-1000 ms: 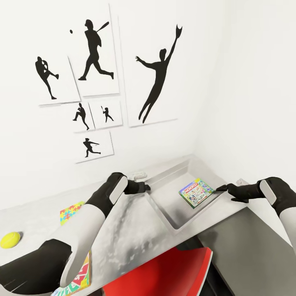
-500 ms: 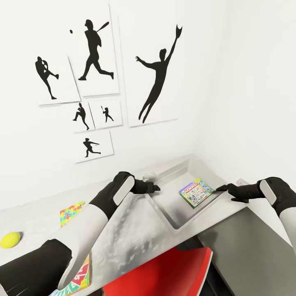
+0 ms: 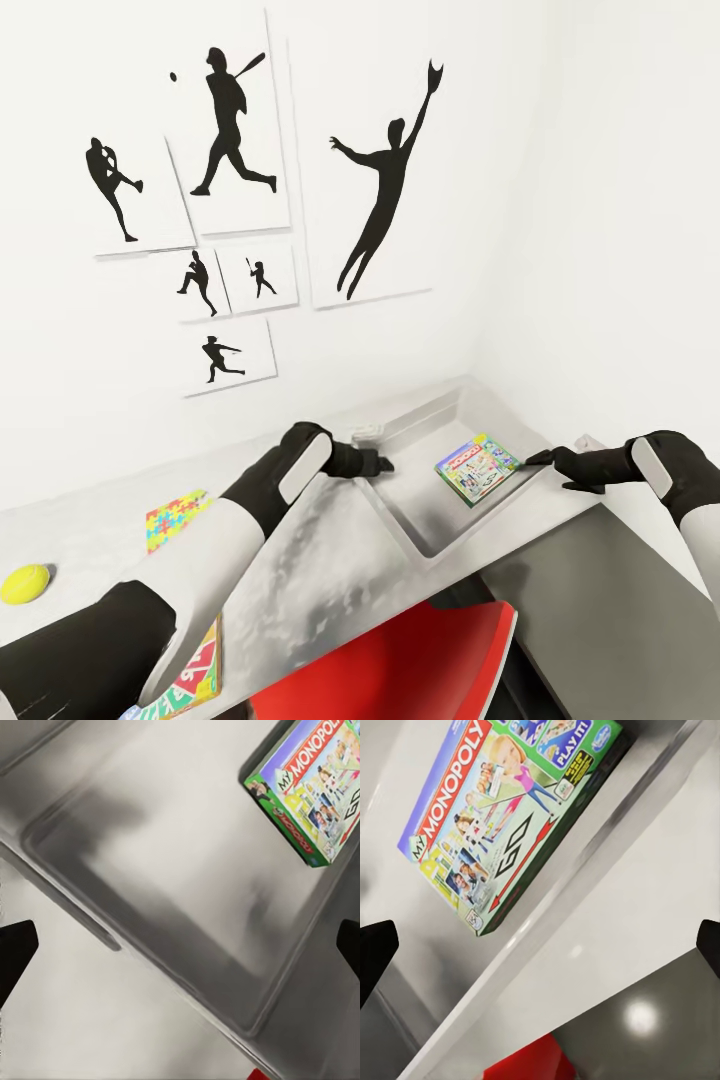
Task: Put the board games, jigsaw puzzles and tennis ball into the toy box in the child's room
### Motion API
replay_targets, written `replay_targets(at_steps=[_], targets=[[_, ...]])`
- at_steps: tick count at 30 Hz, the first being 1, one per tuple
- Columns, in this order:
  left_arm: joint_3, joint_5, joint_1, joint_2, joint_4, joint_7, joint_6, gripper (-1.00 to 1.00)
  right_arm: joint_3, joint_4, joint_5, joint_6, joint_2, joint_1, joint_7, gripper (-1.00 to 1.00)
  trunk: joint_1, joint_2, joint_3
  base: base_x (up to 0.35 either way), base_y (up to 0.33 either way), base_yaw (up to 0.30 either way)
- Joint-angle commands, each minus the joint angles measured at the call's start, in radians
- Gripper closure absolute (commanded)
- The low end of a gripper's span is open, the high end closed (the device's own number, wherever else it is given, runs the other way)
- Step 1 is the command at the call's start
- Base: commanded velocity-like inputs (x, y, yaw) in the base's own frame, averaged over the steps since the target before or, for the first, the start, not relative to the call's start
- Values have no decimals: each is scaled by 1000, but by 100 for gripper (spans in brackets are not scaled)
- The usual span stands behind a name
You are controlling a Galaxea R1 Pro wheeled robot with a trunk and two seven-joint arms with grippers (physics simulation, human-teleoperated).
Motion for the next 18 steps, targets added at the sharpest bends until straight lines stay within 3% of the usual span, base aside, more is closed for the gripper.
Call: replay_targets(at_steps=[1, 18], targets=[[-3, 11, -1, 0, 3, 10, 1, -100, -5, 0, 11, 4, 0, -1, 9, -100, 1, -2, -2, 0, 0, 0], [-9, 14, -1, 0, 71, 10, -8, -100, -6, -1, 11, 5, -1, -1, 14, -100, 1, -2, -2, 0, 0, 0]])
